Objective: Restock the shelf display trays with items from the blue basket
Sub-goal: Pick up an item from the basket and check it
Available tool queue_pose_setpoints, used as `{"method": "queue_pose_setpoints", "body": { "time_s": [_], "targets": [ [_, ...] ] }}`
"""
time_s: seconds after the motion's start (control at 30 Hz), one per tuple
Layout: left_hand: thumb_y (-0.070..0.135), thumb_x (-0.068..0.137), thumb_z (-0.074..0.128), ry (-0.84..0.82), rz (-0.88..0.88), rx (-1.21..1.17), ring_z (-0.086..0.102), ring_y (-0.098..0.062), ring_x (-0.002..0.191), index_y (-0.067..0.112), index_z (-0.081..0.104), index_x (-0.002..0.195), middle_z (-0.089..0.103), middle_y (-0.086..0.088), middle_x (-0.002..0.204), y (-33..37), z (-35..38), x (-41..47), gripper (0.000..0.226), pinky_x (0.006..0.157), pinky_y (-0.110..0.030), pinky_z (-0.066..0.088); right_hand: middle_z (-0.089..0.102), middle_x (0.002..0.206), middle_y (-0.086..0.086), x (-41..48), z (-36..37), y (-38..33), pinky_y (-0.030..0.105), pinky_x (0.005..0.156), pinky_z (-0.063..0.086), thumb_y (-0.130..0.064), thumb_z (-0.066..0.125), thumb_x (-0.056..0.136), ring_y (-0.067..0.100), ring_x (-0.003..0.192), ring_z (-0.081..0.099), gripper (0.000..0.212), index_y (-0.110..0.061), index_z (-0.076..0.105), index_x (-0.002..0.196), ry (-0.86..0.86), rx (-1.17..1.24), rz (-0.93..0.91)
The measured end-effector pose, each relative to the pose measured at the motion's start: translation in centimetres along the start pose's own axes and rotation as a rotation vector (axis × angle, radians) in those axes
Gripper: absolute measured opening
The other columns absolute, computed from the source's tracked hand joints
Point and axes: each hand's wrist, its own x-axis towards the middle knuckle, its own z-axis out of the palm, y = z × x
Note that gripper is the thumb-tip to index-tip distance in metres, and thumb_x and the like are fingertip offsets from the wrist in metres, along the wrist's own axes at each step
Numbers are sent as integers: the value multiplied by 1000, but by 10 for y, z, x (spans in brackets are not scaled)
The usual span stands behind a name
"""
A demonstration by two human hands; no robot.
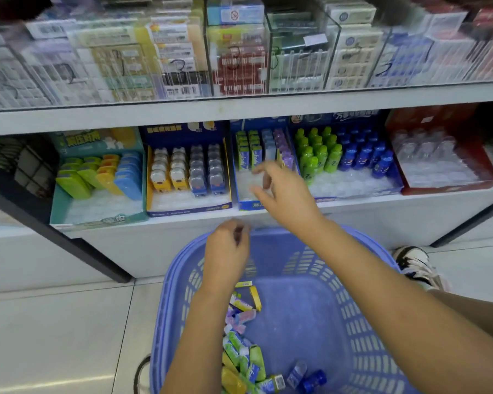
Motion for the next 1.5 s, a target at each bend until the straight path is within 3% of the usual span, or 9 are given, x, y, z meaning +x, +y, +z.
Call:
{"method": "queue_pose_setpoints", "body": {
  "time_s": [0.13, 0.43, 0.53, 0.67, 0.8, 0.93, 1.17, 1.37, 1.5],
  "targets": [
    [8, 89, 49, -400, -261, 392, 63, -28, 101, 8, 70, 101, 70, -14, 102, -55, 21, -12, 24, 81, -32, 46, 53, 65, -6, -79, 39, 28, 26, 62, 36, -24, 63, 86, 16, 66, 54, 12, -17, 61, 96, -285, 60, 183],
    [22, 89, 57, -823, -369, 636, 59, -29, 112, 7, 63, 115, 63, -17, 116, -120, 57, -66, 31, 89, -33, 45, 64, 117, 12, -160, 144, 60, 22, 75, 37, -18, 54, 88, 26, 111, 58, 28, -13, 62, 115, -1036, 22, 365],
    [27, 92, 54, -807, -304, 752, 56, -28, 115, 14, 62, 120, 61, -14, 121, -125, 63, -68, 32, 94, -33, 43, 60, 118, 15, -168, 160, 63, 27, 87, 41, -8, 51, 89, 28, 112, 55, 34, -8, 56, 122, -1044, 75, 475],
    [24, 91, 54, -782, -247, 808, 51, -28, 116, 17, 58, 124, 54, -12, 125, -132, 70, -72, 34, 96, -34, 42, 66, 63, -4, -176, 155, 78, 26, 73, 42, -22, 60, 89, 14, 73, 57, 25, -1, 63, 103, -934, 69, 491],
    [8, 91, 51, -753, -269, 836, 35, -30, 131, 15, 51, 127, 37, -11, 140, -136, 77, -78, 36, 102, -37, 38, 60, 73, -3, -169, 132, 93, 23, 70, 46, -31, 71, 82, 9, 73, 54, 18, -21, 56, 78, -953, 243, 639],
    [10, 95, 48, -791, -274, 937, 22, -33, 141, 13, 56, 125, 27, -15, 151, -138, 84, -82, 32, 108, -40, 35, 55, 70, 5, -157, 105, 102, 27, 55, 45, -1, 60, 84, 20, 64, 56, 19, -18, 51, 82, -950, 366, 729],
    [21, 97, 46, -847, -217, 1104, 19, -32, 143, 5, 39, 139, 24, -17, 153, -142, 91, -81, 45, 116, -43, 21, 62, 74, 8, -144, 67, 108, 21, 49, 40, -4, 67, 82, 13, 57, 56, 31, -14, 45, 103, -879, 421, 792],
    [27, 83, 68, -793, -279, 873, 47, -29, 122, 8, 62, 114, 54, -12, 126, -137, 76, -67, 37, 99, -38, 41, 66, 89, 10, -140, 38, 112, 19, 54, 43, -8, 70, 81, 14, 64, 59, 23, -12, 62, 102, -891, 394, 789],
    [16, 82, 73, -534, -455, 149, 57, -23, 65, 9, 60, 78, 60, -12, 71, -111, 67, -54, 15, 68, -39, 47, 68, 89, 12, -128, 18, 108, 19, 57, 46, -10, 70, 81, 13, 65, 58, 13, -13, 67, 93, -829, 433, 777]
  ]
}}
